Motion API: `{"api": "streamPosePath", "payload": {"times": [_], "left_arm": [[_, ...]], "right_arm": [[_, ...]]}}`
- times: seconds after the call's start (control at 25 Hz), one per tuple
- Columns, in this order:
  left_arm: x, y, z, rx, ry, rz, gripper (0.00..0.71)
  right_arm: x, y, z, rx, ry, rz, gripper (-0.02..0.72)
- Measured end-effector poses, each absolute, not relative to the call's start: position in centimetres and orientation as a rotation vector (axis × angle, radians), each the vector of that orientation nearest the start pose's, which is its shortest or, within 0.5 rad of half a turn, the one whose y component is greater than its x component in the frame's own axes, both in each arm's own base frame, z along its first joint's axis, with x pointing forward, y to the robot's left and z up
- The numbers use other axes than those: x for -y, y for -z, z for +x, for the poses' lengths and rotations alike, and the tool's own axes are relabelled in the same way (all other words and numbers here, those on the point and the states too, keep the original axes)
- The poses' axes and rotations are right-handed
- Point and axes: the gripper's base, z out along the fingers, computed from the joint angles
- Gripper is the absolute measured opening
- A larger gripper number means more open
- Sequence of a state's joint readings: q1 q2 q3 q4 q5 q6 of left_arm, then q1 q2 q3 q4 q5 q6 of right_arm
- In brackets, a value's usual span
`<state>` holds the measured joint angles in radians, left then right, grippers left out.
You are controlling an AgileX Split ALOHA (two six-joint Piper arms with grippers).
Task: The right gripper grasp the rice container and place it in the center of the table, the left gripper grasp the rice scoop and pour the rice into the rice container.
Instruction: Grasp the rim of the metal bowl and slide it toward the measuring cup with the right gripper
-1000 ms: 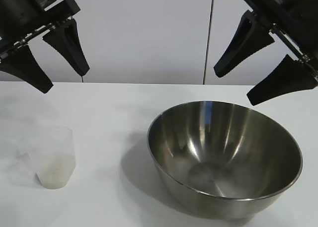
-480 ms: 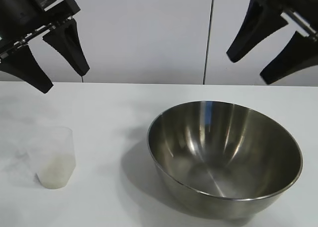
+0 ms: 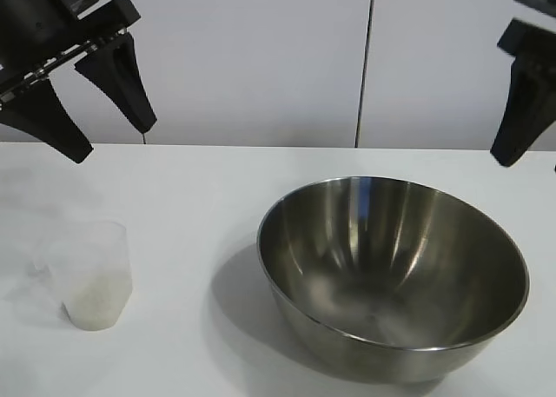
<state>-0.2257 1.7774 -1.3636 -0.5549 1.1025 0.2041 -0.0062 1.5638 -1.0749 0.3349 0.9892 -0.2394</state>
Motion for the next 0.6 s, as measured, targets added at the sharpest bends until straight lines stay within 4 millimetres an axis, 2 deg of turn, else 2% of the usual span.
{"api": "streamPosePath", "payload": {"times": [0.24, 0.4, 0.48, 0.52, 0.6], "left_arm": [[12.2, -25.3, 33.8, -2.896, 0.764, 0.305, 0.531], [12.2, -25.3, 33.8, -2.896, 0.764, 0.305, 0.531], [12.2, -25.3, 33.8, -2.896, 0.764, 0.305, 0.531], [12.2, -25.3, 33.8, -2.896, 0.764, 0.305, 0.531], [12.2, -25.3, 33.8, -2.896, 0.764, 0.305, 0.531]], "right_arm": [[-2.2, -19.3, 29.3, -2.915, -0.394, -0.037, 0.452], [-2.3, -17.4, 29.9, -2.915, -0.416, 0.007, 0.442], [-2.4, -16.7, 30.2, -2.915, -0.422, 0.026, 0.395], [-2.4, -16.4, 30.3, -2.918, -0.423, 0.034, 0.348], [-2.4, -16.2, 30.4, -2.921, -0.428, 0.031, 0.189]]}}
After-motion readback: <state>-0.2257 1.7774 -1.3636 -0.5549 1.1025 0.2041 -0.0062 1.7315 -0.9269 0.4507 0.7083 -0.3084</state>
